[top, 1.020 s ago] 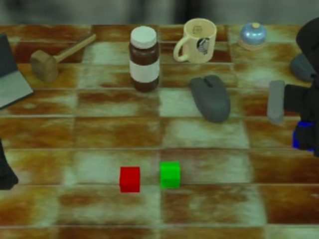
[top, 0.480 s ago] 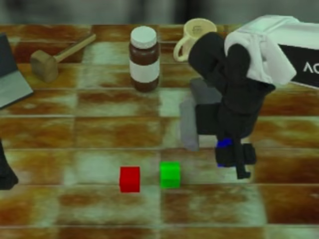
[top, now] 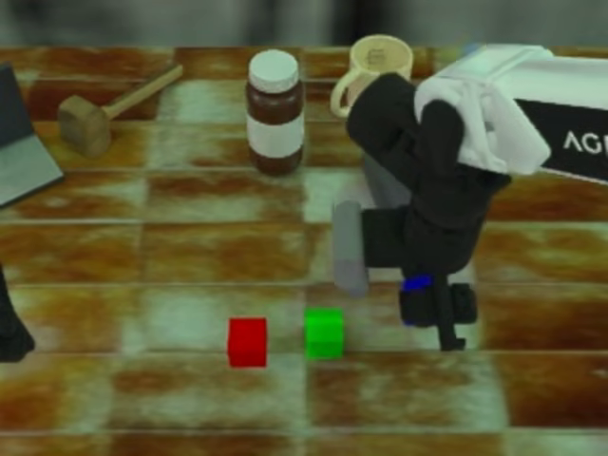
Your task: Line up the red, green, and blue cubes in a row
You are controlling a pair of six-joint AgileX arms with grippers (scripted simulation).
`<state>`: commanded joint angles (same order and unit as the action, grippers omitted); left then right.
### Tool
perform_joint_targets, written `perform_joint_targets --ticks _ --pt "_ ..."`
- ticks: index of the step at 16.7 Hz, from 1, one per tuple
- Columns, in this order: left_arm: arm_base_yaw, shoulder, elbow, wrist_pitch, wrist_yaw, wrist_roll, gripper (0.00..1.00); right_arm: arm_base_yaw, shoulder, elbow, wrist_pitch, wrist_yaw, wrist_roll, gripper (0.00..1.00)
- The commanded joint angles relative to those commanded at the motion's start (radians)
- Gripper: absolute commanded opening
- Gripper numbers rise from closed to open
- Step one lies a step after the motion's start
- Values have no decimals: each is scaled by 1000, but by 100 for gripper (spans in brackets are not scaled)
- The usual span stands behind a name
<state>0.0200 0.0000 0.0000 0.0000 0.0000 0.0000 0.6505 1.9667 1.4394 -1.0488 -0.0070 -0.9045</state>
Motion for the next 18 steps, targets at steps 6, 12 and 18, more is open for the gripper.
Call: perform_joint_targets --ticks 6,12,18 --pt "0 0 0 0 0 0 100 7 75 -123 203 1 -3 0" --pt "0 0 0 0 0 0 100 9 81 -130 212 1 -4 15" --pt "0 0 0 0 0 0 100 9 81 -130 212 1 -4 60"
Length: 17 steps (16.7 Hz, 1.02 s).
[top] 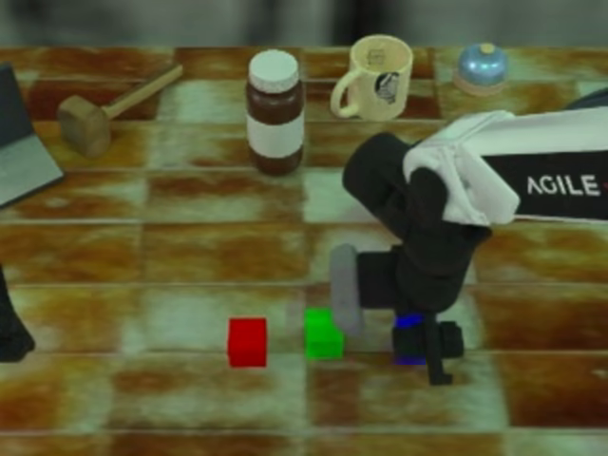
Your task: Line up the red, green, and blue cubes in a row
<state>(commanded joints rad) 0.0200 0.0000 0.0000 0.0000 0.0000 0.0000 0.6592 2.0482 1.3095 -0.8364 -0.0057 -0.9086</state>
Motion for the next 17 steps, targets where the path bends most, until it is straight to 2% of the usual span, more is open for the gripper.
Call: perform_joint_targets --ticks 5,17 --pt "0 0 0 0 0 0 100 0 0 0 0 0 0 98" --pt "0 0 0 0 0 0 100 -3 -13 30 -42 -1 2 100"
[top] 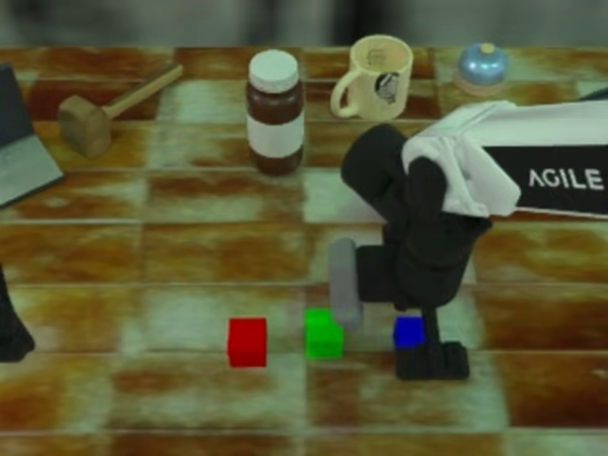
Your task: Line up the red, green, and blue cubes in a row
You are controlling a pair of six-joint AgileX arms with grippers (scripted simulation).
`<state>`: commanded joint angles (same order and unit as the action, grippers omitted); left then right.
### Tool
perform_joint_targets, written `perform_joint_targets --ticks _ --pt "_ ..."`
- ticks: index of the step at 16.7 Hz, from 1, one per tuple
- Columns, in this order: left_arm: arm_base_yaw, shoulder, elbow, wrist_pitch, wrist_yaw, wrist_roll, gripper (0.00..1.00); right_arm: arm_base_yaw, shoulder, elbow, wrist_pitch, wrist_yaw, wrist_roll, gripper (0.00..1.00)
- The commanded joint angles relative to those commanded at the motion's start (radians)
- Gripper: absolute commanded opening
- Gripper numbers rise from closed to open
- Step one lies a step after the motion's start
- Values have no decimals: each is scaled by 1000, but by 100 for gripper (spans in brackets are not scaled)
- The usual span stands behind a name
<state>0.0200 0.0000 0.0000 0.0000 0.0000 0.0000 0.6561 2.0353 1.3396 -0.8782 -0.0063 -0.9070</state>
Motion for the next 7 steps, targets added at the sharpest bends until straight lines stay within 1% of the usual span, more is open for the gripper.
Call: perform_joint_targets --ticks 4,7 --pt "0 0 0 0 0 0 100 5 -56 92 -159 0 -4 100" --pt "0 0 0 0 0 0 100 9 -84 127 -211 0 -6 100"
